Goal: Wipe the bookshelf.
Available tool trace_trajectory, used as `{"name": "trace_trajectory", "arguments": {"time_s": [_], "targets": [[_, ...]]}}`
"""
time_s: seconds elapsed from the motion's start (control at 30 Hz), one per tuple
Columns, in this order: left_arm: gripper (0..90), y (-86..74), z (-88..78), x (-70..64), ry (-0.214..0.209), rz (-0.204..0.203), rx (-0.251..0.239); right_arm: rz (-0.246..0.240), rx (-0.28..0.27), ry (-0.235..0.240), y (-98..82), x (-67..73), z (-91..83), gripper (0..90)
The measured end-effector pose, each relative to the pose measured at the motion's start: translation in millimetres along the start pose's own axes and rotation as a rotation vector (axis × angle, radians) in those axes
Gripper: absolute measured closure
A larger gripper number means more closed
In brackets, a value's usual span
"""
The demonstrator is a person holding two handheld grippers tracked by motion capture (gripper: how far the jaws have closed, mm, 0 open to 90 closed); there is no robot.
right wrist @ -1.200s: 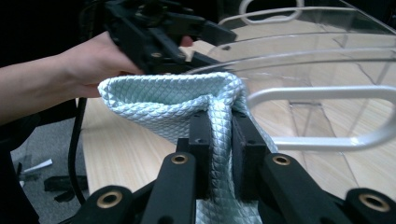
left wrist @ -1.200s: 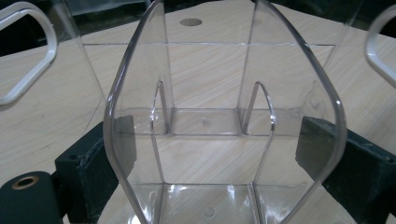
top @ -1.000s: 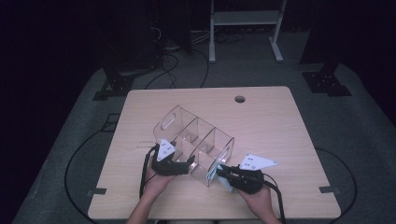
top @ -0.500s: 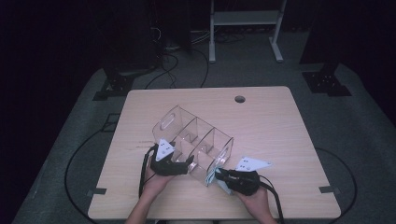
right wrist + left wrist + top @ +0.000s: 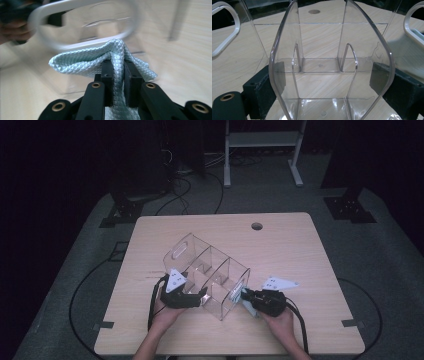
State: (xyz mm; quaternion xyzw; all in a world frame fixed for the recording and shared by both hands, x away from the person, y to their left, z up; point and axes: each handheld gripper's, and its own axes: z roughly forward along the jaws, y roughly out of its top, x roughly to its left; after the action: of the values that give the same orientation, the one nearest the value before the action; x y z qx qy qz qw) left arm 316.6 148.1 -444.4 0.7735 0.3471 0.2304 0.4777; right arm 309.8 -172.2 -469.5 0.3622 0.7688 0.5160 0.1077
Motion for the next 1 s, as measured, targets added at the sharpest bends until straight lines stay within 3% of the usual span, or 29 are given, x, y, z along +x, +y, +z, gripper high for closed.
{"name": "trace_trajectory", "arguments": {"time_s": [0.1, 0.33, 0.4, 0.5, 0.6, 0.7, 0.8, 0.9, 1.0], "targets": [[8.7, 0.2, 1.0, -0.7, 0.003, -0.001, -0.003, 0.019, -0.005, -0.012, -0.4, -5.0, 0.1, 79.7], [8.8, -0.2, 0.1, 0.6, -0.005, -0.002, 0.001, -0.028, 0.014, 0.041, -3.6, 17.3, 0.1, 79.8], [8.8, -0.3, -0.1, 0.1, -0.005, -0.002, 0.0, -0.029, 0.016, 0.021, -1.9, 13.2, -0.6, 79.8], [8.8, -0.4, 0.1, -0.3, -0.002, -0.001, -0.003, 0.009, 0.002, -0.034, 0.7, -6.9, -0.5, 79.7], [8.7, 0.3, 1.2, -1.1, 0.006, -0.003, -0.004, 0.025, -0.008, -0.046, 0.1, -14.7, 0.8, 79.7], [8.4, 0.1, 1.5, -1.0, 0.008, -0.008, -0.006, 0.005, -0.003, -0.055, -0.6, -6.9, 1.7, 79.7], [8.1, -0.1, 1.8, -1.3, 0.012, -0.013, -0.008, 0.012, 0.013, 0.002, -8.4, 10.3, 3.9, 79.7], [8.2, -0.9, 0.5, 1.2, 0.009, -0.013, -0.008, -0.036, 0.054, 0.062, -17.7, 36.6, 9.9, 79.7], [8.6, -1.4, -2.1, 3.9, 0.002, -0.009, 0.001, -0.056, 0.064, 0.082, -16.2, 37.2, 12.4, 79.9]]}}
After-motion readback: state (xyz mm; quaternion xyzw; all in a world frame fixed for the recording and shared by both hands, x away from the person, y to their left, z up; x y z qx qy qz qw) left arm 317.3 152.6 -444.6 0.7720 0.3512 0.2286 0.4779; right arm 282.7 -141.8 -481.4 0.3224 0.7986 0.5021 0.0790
